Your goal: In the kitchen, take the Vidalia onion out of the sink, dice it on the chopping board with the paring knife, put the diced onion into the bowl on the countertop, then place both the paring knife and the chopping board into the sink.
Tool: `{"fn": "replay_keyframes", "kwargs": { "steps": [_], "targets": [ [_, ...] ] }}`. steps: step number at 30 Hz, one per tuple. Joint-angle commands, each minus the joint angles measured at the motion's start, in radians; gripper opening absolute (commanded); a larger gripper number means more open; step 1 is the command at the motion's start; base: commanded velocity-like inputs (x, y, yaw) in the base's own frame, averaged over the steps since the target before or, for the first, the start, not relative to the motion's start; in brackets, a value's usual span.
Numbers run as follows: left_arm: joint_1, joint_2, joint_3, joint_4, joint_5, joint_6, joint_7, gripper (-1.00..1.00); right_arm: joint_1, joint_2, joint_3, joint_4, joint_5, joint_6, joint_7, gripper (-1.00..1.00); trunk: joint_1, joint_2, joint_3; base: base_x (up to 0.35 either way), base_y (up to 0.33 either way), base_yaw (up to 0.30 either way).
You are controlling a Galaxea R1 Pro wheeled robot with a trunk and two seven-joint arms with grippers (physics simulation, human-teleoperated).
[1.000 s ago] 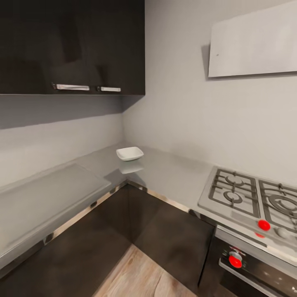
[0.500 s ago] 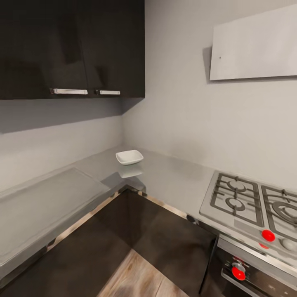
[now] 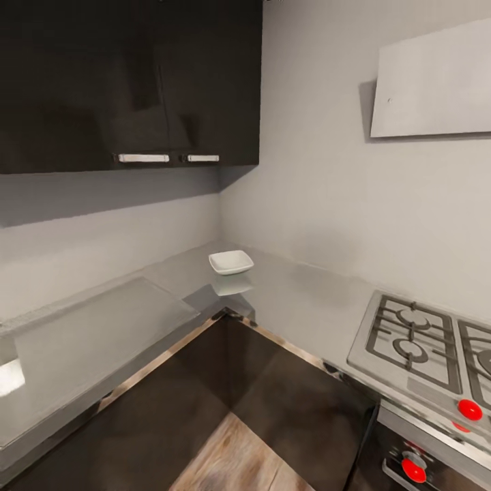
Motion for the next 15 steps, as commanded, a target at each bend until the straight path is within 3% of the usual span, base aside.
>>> {"fn": "replay_keyframes", "kwargs": {
  "steps": [1, 15],
  "targets": [
    [0.000, 0.000, 0.001, -0.002, 0.000, -0.001, -0.001, 1.00, -0.001, 0.000, 0.000, 0.002, 0.000, -0.004, 0.000, 1.00, -0.004, 0.007, 0.002, 0.000, 0.000, 0.056],
    [0.000, 0.000, 0.001, -0.002, 0.000, -0.001, -0.001, 1.00, -0.001, 0.000, 0.000, 0.002, 0.000, -0.004, 0.000, 1.00, -0.058, 0.105, 0.046, 0.000, 0.000, 0.008]
  ]
}}
